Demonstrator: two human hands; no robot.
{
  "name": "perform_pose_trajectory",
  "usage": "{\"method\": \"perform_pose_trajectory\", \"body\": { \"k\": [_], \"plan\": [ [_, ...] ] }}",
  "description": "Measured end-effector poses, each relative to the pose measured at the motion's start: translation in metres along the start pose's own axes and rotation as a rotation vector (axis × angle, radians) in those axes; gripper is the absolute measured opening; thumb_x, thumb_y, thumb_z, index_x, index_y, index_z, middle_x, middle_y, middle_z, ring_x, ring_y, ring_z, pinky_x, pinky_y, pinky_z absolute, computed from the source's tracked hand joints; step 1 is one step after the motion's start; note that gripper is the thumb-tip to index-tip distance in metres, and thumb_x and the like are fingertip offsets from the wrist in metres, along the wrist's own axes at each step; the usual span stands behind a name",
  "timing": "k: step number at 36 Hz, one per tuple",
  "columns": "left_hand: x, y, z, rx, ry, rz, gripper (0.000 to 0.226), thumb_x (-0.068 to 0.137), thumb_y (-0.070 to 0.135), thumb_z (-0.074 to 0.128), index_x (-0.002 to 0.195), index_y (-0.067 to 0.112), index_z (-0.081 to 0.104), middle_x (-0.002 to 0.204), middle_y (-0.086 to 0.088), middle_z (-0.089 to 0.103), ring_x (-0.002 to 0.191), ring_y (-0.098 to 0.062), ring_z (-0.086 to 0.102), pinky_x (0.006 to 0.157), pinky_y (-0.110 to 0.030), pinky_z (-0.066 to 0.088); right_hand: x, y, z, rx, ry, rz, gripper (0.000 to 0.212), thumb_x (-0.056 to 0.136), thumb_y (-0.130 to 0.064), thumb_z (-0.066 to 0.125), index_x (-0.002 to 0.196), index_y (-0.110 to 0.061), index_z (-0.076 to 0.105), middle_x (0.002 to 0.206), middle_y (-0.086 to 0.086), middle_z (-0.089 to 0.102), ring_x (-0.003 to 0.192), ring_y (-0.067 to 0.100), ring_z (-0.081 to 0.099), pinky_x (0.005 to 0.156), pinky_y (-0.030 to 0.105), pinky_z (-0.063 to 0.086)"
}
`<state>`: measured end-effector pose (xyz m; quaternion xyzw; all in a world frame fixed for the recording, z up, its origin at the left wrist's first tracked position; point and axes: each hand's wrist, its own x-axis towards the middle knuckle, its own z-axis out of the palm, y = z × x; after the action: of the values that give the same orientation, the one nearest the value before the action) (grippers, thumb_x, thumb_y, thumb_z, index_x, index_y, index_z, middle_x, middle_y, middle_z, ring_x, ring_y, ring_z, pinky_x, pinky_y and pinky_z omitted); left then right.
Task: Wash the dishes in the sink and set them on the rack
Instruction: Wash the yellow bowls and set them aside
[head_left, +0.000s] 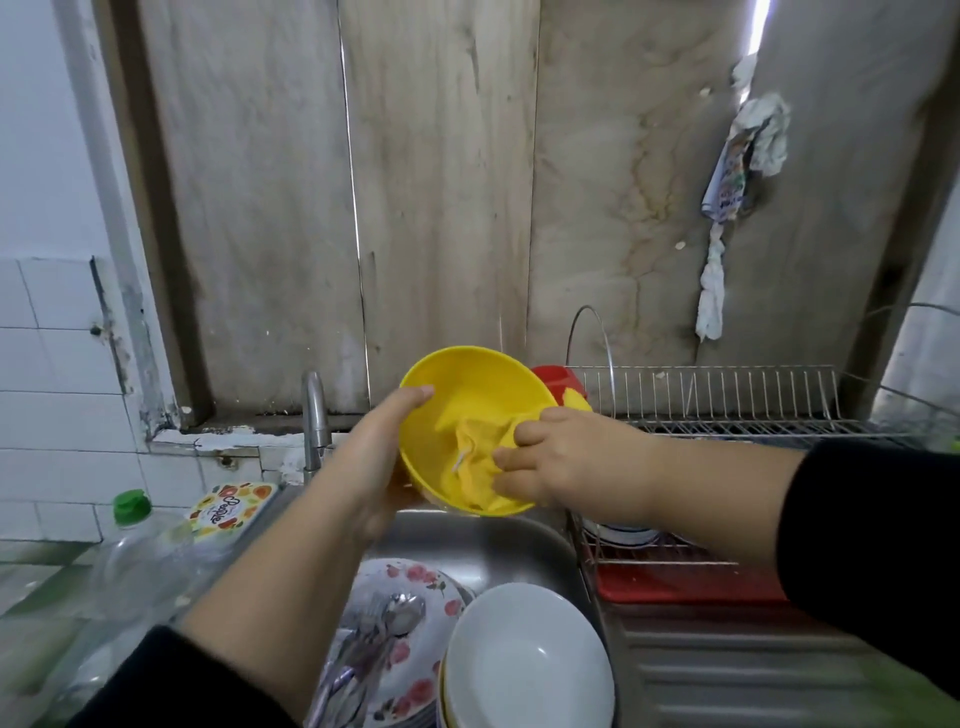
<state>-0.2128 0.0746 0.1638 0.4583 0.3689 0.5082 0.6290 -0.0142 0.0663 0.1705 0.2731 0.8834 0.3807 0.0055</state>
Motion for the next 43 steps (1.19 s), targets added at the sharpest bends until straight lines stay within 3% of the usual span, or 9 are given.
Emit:
{"method": "perform_pose_trajectory", "body": {
  "k": [4, 7, 9, 14, 22, 28, 32, 38, 43],
  "plan": [
    [-0.005, -0.022, 0.030, -0.109, 0.210, 0.235, 0.011, 0.083, 0.027, 0.053, 0.078, 0.018, 0.048, 0.074, -0.004, 0.050, 0.069, -0.023, 0.047, 0.054, -0.029, 0.038, 0.025, -0.031, -0.008, 0.337, -0.038, 0.263, 0.023, 0.073, -0.015, 0.074, 0.094, -0.008, 0.068, 0.086, 0.010, 0.068, 0.086, 0.029, 0.057, 0.064, 0.035, 0.042],
    [-0.008, -0.035, 0.034, -0.130, 0.188, 0.282, 0.039, 0.081, 0.025, 0.064, 0.115, 0.011, 0.051, 0.091, -0.006, 0.060, 0.074, -0.020, 0.055, 0.049, -0.023, 0.045, 0.026, -0.035, -0.008, 0.419, -0.009, 0.327, 0.027, 0.069, -0.017, 0.079, 0.089, -0.006, 0.064, 0.083, 0.013, 0.066, 0.084, 0.029, 0.056, 0.063, 0.035, 0.043],
    [-0.008, -0.027, 0.021, -0.104, 0.065, 0.149, 0.060, 0.072, 0.034, 0.070, 0.123, 0.009, 0.052, 0.109, -0.012, 0.065, 0.091, -0.027, 0.063, 0.059, -0.029, 0.054, 0.016, -0.024, -0.004, 0.316, 0.074, 0.188, 0.027, 0.060, -0.018, 0.082, 0.081, -0.009, 0.068, 0.072, 0.006, 0.068, 0.066, 0.027, 0.059, 0.051, 0.029, 0.046],
    [-0.005, -0.011, 0.014, -0.013, 0.096, 0.048, 0.021, 0.086, 0.030, 0.051, 0.095, 0.012, 0.057, 0.094, -0.016, 0.065, 0.086, -0.031, 0.060, 0.083, -0.046, 0.048, 0.009, -0.008, 0.002, 0.128, 0.068, 0.067, 0.028, 0.057, -0.022, 0.081, 0.082, -0.017, 0.072, 0.074, -0.001, 0.070, 0.065, 0.022, 0.060, 0.050, 0.024, 0.044],
    [-0.012, -0.043, 0.021, 0.066, 0.212, 0.226, 0.131, 0.033, 0.093, 0.059, 0.144, 0.033, 0.025, 0.134, -0.001, 0.052, 0.119, -0.023, 0.054, 0.103, -0.048, 0.042, 0.025, -0.047, -0.011, 0.667, 0.024, 0.546, 0.024, 0.081, -0.029, 0.072, 0.095, -0.012, 0.064, 0.097, 0.008, 0.062, 0.099, 0.020, 0.050, 0.077, 0.033, 0.037],
    [-0.016, -0.058, -0.004, -0.210, 0.224, 0.108, 0.050, 0.086, 0.066, 0.034, 0.108, 0.029, 0.060, 0.112, -0.008, 0.063, 0.101, -0.022, 0.058, 0.100, -0.044, 0.043, 0.023, -0.061, -0.013, 1.374, 0.231, 0.887, 0.027, 0.067, -0.017, 0.084, 0.075, -0.027, 0.060, 0.067, -0.013, 0.064, 0.063, -0.002, 0.057, 0.055, 0.010, 0.042],
    [-0.009, -0.078, -0.024, -0.343, 0.251, -0.136, 0.058, 0.097, 0.057, 0.028, 0.111, 0.011, 0.060, 0.112, -0.012, 0.062, 0.107, -0.023, 0.054, 0.091, -0.037, 0.042, 0.025, -0.076, -0.001, 2.129, 0.487, 0.976, 0.039, 0.064, -0.006, 0.078, 0.098, -0.016, 0.062, 0.086, 0.000, 0.072, 0.076, 0.019, 0.068, 0.046, 0.021, 0.049],
    [-0.008, -0.094, -0.032, -0.736, 0.218, -0.184, 0.051, 0.100, 0.044, 0.035, 0.127, 0.007, 0.056, 0.113, -0.018, 0.067, 0.093, -0.030, 0.067, 0.067, -0.044, 0.057, 0.034, -0.096, 0.031, 2.668, 0.515, 0.900, 0.119, 0.024, -0.038, 0.096, 0.128, -0.005, 0.051, 0.116, 0.023, 0.065, 0.088, 0.038, 0.069, 0.053, 0.048, 0.054],
    [-0.010, -0.088, -0.038, -0.760, 0.331, -0.115, 0.049, 0.095, 0.051, 0.040, 0.129, 0.019, 0.056, 0.124, -0.015, 0.061, 0.100, -0.032, 0.060, 0.074, -0.048, 0.049, 0.035, -0.111, 0.046, 2.867, 0.423, 0.831, 0.100, 0.020, -0.041, 0.095, 0.110, -0.005, 0.068, 0.107, 0.020, 0.069, 0.085, 0.032, 0.071, 0.055, 0.041, 0.057]
  ]
}}
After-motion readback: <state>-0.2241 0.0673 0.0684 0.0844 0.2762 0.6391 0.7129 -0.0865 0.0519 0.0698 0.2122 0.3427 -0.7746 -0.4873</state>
